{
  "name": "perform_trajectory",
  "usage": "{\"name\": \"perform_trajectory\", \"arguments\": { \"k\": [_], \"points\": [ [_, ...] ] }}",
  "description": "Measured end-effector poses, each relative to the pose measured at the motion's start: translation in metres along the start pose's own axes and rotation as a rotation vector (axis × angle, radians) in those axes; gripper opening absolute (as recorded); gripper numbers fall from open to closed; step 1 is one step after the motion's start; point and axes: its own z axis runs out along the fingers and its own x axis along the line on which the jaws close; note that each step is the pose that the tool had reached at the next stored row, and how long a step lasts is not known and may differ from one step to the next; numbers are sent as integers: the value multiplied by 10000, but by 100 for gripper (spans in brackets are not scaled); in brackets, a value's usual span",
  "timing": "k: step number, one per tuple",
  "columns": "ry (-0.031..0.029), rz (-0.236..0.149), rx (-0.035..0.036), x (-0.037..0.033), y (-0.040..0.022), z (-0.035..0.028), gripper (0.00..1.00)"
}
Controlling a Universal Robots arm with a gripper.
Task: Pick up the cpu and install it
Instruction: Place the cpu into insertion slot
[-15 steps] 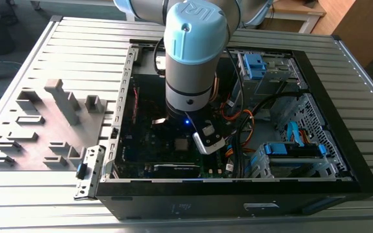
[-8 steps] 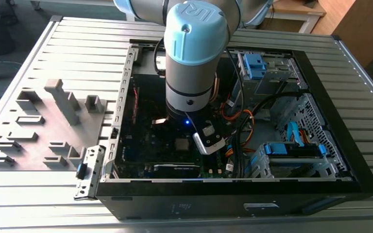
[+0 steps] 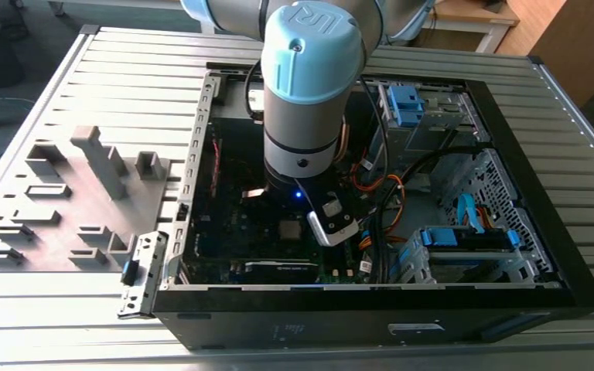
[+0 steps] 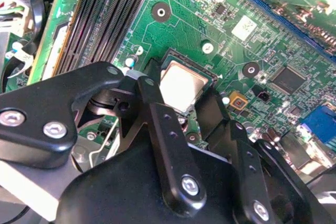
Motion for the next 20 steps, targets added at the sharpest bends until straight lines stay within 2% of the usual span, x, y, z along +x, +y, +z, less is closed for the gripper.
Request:
{"name": "perform_trajectory", "arguments": {
  "k": [4,5,20],
  "points": [
    [2,1,4,0,0,-1,53],
    [1,1,2,0,0,0,50],
    [-2,0,-3,-2,0,-21,50]
  ]
}}
